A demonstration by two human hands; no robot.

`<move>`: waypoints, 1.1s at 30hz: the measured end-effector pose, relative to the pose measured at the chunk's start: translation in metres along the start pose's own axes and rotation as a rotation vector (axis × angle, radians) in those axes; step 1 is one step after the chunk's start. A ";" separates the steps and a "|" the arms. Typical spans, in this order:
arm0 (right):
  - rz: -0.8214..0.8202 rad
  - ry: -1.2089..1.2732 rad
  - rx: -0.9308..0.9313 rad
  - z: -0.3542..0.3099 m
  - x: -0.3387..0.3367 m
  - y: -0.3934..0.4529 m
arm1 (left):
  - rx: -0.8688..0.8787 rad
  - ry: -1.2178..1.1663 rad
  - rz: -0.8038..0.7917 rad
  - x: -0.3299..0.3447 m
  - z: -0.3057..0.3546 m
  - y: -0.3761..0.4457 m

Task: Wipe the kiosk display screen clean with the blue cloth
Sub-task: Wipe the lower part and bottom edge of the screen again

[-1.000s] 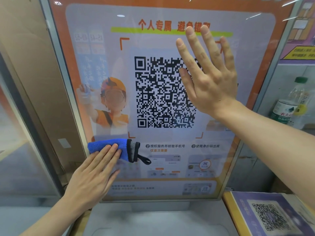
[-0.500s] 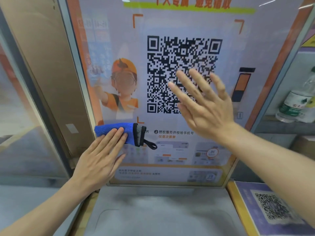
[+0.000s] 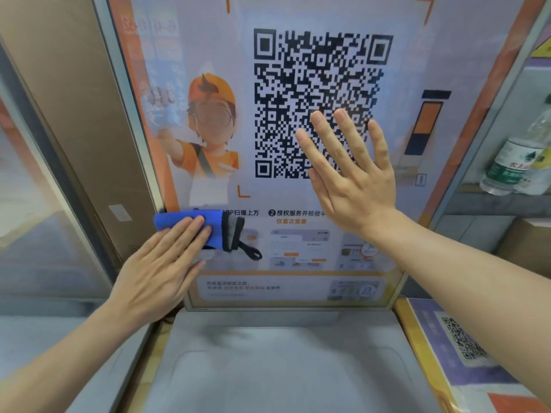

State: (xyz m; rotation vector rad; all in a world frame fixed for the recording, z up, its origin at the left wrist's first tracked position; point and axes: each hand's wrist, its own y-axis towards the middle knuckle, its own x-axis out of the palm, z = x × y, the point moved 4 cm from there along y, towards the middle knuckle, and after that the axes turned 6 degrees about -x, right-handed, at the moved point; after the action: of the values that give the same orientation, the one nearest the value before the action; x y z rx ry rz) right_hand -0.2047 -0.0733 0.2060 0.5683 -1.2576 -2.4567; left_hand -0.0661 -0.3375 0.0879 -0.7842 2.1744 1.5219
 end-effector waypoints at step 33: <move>0.078 -0.078 0.055 -0.006 0.008 -0.006 | -0.150 -0.090 0.045 0.033 0.066 -0.014</move>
State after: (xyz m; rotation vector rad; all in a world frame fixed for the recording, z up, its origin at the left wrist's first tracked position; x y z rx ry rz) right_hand -0.2094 -0.0775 0.1966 0.4333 -1.3549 -2.4074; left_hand -0.0843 -0.2870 0.0355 -0.7022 2.0446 1.7248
